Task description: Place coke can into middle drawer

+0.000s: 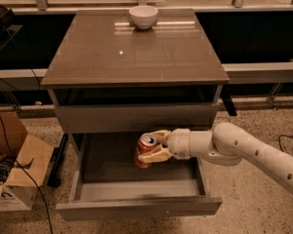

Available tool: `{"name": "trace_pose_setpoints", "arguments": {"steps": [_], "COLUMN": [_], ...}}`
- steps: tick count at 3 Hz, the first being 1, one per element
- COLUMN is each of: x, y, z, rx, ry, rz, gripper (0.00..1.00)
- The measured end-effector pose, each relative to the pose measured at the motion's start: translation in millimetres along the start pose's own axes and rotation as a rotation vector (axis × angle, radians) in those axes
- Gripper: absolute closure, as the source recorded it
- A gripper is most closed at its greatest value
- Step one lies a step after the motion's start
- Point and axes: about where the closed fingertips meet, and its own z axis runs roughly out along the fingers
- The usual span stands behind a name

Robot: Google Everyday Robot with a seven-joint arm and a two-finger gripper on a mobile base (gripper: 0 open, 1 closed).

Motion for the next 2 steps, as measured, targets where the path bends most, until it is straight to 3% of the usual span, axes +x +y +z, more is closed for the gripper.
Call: {"name": "trace_pose_setpoints", "arguments": {"steps": [2], "x": [28], "y": [-10], "z": [21], "rx": [0.031], "ry": [0.01], "rz": [-0.028], "gripper": [1.0]}}
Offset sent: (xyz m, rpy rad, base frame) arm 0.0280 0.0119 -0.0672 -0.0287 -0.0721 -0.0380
